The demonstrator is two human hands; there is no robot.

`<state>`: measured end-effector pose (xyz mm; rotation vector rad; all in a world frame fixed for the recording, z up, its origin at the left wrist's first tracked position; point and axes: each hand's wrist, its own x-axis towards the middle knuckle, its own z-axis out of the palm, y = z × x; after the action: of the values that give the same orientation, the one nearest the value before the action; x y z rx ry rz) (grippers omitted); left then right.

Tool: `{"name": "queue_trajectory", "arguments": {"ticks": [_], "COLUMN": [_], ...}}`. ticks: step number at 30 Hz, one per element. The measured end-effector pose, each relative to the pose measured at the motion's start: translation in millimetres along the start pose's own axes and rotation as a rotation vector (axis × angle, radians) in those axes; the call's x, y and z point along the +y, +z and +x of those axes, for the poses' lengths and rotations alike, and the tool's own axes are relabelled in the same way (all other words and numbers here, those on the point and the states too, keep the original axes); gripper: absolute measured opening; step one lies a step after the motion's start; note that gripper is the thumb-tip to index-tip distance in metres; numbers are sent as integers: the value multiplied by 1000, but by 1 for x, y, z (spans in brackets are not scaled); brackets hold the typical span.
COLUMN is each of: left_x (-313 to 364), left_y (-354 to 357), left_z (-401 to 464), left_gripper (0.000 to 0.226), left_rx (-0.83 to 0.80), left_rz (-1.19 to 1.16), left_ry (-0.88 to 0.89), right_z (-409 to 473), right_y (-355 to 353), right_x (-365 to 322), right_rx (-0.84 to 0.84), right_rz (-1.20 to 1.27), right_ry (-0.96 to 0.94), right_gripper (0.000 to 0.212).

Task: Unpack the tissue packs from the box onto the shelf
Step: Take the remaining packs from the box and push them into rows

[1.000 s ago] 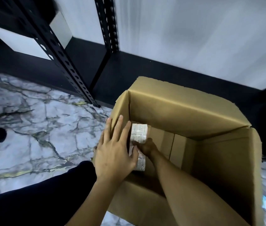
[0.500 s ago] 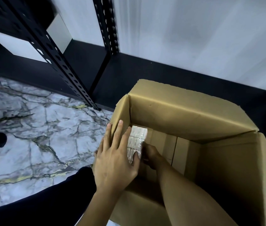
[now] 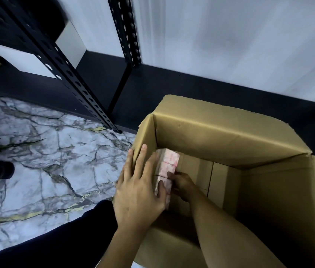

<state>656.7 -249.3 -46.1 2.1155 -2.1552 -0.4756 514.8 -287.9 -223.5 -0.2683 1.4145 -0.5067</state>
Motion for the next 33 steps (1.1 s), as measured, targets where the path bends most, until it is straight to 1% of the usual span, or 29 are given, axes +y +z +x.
{"name": "queue_trajectory", "arguments": {"ticks": [3, 7, 9, 11, 13, 16, 19, 22, 26, 30, 33], "left_x": [-2, -2, -2, -2, -3, -3, -3, -3, -6, -9, -14], "left_y": [1, 1, 2, 3, 4, 6, 6, 5, 4, 3, 0], "left_z": [0, -1, 0, 0, 1, 1, 1, 1, -2, -5, -9], "left_gripper": [66, 63, 61, 61, 60, 60, 61, 63, 61, 58, 59], "left_rx": [-15, -10, 1, 9, 21, 32, 38, 64, 82, 132, 120], "left_rz": [-4, -20, -27, -35, -46, -46, -33, -27, -48, -94, -158], "left_ry": [-4, -2, -4, -5, -4, -2, -13, -1, 13, 42, 65], "right_z": [4, 5, 5, 8, 13, 19, 13, -6, -45, -105, -162], "right_y": [3, 5, 9, 13, 14, 11, 10, 3, -19, -43, -63], "right_x": [-1, 0, -2, -4, -5, -5, -12, -23, -39, -63, -86], "right_rx": [8, 51, 29, 18, 55, 123, 153, 154, 92, 39, -4], "right_rz": [-42, -103, -76, -84, -111, -191, -251, -241, -228, -339, -419], "right_ry": [-18, -30, -18, -2, 7, -24, -70, -122, -180, -264, -343], "right_gripper": [20, 9, 17, 32, 39, 32, 25, 25, 24, 18, 21]}}
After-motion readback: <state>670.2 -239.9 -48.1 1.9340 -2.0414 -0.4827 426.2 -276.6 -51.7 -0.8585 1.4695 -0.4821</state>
